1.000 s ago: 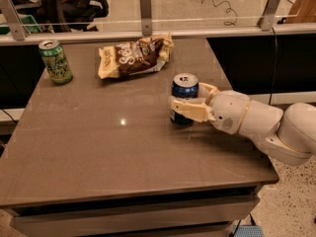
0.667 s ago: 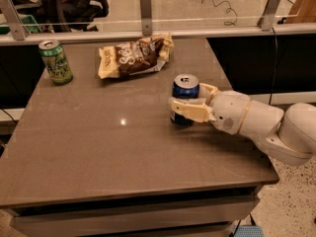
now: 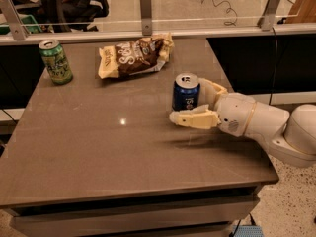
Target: Place pepsi can upright
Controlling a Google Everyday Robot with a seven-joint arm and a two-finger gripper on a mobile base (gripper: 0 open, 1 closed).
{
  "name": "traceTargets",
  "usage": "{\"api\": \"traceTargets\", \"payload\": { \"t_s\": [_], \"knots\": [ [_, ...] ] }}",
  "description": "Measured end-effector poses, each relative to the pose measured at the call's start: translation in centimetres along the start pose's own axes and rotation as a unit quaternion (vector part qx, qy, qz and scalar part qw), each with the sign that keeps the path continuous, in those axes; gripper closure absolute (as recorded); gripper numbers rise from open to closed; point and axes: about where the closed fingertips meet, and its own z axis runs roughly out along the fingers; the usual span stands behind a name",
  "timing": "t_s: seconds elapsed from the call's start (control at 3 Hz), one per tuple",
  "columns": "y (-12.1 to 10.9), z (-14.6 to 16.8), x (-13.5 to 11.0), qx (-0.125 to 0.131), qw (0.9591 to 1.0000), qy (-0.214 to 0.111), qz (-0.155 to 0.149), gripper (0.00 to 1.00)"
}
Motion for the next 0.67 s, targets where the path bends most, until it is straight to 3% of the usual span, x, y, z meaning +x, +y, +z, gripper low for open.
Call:
{"api": "traceTargets", "payload": {
  "t_s": [0.33,0.67],
  "knots": [
    [-0.4,-1.6,-1.3,0.005,0.9998,-0.001,-0.019,0.0],
    [-1.0,-4.5,-4.4,0.022,0.9982,-0.002,-0.055,0.0]
  ]
}}
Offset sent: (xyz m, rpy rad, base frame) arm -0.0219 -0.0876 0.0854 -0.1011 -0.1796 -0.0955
